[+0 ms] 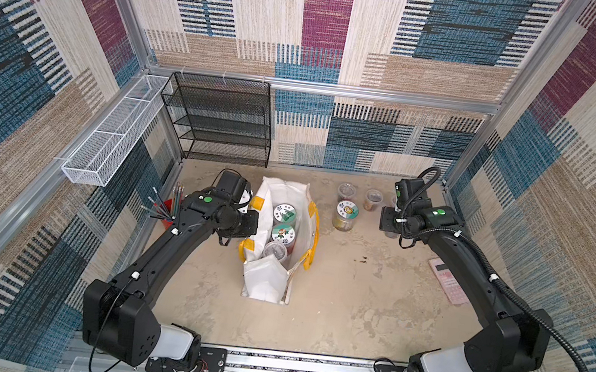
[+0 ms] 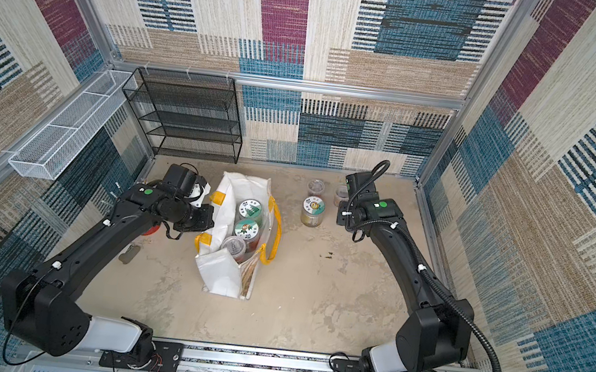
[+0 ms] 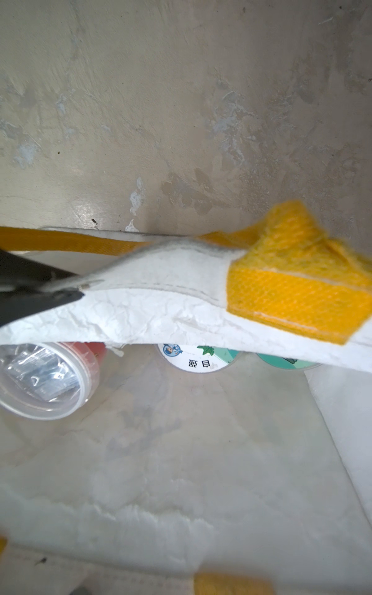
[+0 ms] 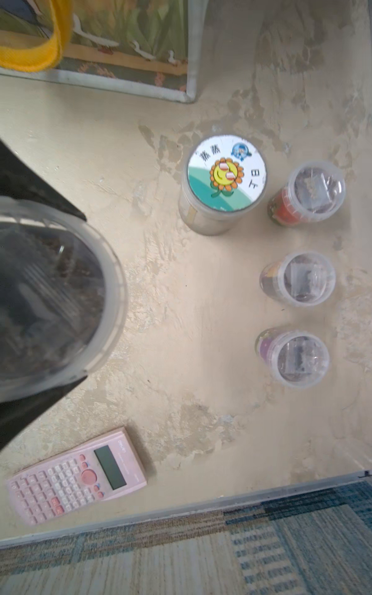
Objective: Take out the seed jars from the canvas bag
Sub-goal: Place the seed jar at the center of the board.
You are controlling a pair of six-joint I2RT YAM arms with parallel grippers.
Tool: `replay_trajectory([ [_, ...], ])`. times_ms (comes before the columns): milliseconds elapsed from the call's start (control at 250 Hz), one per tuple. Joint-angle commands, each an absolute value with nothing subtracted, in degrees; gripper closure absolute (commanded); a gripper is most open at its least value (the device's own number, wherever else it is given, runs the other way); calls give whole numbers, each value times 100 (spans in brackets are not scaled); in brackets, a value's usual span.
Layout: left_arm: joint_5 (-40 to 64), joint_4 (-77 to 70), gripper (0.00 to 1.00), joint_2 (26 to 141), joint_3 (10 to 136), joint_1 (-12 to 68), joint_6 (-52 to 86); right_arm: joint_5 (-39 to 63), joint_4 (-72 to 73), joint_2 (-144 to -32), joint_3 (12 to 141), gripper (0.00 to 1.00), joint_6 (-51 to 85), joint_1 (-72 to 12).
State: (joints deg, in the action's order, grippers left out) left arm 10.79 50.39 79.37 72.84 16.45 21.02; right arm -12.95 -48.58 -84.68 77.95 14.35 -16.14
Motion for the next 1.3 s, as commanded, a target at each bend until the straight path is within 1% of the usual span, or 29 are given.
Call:
replay_trajectory([
  [0, 1020, 5167, 100, 7919, 7321, 1639, 2134, -1153, -3935, -8585, 7576, 57, 1494, -1482],
  [160, 1020, 5168, 100, 7943, 7339, 1643, 2119, -1166, -3221, -9006, 7350, 57, 1614, -1433],
  [396, 1002, 5180, 100, 7971, 7348, 1635, 2118, -1239, -2474, -9850, 7350, 57, 1668, -1415],
  [600, 1011, 5171, 100, 8007, 7363, 1635, 2149, -1368, -1819, -10264, 7194, 57, 1673, -1355],
  [864, 993, 5173, 100, 8024, 7383, 1636, 2148, -1387, -1373, -10558, 7111, 57, 1690, -1257],
  [1296, 965, 5216, 100, 7998, 7383, 1635, 2127, -1073, -1065, -11016, 7137, 57, 1843, -1239],
])
